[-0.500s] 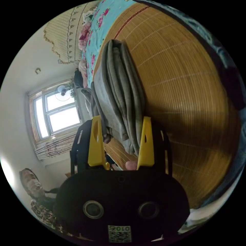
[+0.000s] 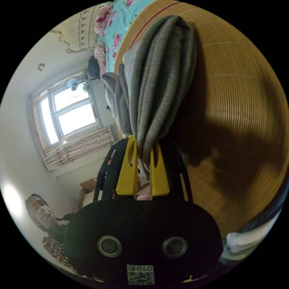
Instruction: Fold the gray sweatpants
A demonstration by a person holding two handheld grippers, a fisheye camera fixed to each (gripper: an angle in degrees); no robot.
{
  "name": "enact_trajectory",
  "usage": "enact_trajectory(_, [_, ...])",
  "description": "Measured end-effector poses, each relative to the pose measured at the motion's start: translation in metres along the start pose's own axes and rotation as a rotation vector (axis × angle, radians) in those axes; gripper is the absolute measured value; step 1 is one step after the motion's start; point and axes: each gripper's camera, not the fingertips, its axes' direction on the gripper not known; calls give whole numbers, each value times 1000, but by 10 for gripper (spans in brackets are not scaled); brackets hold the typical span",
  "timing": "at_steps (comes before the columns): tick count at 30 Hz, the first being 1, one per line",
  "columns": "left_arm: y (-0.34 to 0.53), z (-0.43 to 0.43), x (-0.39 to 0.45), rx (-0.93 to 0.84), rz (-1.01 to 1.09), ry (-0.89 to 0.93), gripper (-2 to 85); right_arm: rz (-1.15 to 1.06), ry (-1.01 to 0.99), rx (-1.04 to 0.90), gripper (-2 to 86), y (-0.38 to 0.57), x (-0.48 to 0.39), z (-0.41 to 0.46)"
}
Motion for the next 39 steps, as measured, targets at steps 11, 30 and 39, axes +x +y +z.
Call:
enact_trajectory(11, [25, 35, -45, -103, -174, 170, 188, 137, -78, -116, 76, 77, -8, 66])
enact_trajectory(30, [186, -216, 177, 213, 216, -113, 109, -401, -305, -609, 74, 100, -237, 315])
enact_trajectory(39, [507, -519, 244, 857, 470, -162, 116, -1003, -297, -1180, 80, 298, -434, 604])
